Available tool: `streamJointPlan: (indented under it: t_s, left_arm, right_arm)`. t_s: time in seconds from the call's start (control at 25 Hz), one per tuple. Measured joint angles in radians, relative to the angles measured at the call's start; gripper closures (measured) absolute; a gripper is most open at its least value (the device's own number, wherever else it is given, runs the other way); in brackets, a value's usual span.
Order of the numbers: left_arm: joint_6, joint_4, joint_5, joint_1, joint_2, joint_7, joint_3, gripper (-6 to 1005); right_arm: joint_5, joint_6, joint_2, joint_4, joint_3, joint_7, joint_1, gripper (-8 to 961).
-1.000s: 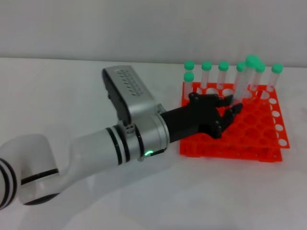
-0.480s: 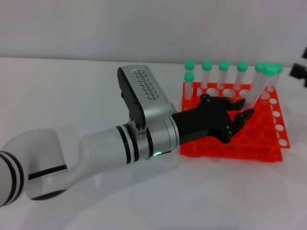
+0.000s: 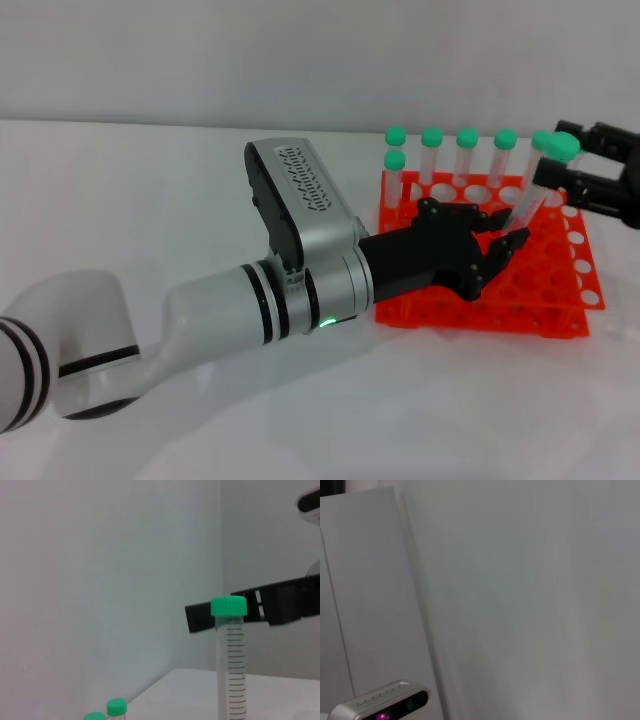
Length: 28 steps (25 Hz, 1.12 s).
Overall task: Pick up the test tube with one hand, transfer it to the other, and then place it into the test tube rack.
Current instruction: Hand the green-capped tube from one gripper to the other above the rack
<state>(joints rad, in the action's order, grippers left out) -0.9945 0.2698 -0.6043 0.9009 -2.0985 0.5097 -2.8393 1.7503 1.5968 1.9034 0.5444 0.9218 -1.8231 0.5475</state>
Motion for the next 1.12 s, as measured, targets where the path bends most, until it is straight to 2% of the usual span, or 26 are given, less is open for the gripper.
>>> streamJointPlan:
  t_s: [0.28, 0.48, 0.92, 1.12]
  left_arm:
    - [-0.005, 0.003, 0.000, -0.006, 0.000, -0.001, 0.000, 781]
    - [-0.007, 0.008, 0.000, -0.009, 0.001, -0.001, 0.000, 780]
    - [-0.010, 0.008, 0.000, -0.020, 0.003, 0.000, 0.000, 776]
    - [-0.010, 0.008, -0.001, -0.021, 0.003, -0.002, 0.000, 775]
  right_arm:
    - [-0.008, -0.011, 0.017, -0.005, 0.002, 0.008, 0.009, 246]
    - [-0.006, -0.022, 0.019, -0.008, -0.001, 0.007, 0.002, 243]
    - [-0.003, -0.035, 0.019, -0.012, -0.002, -0.003, -0.004, 603]
    - [-0.005, -0.035, 0.021, -0.011, -0.001, -0.003, -0.005, 709]
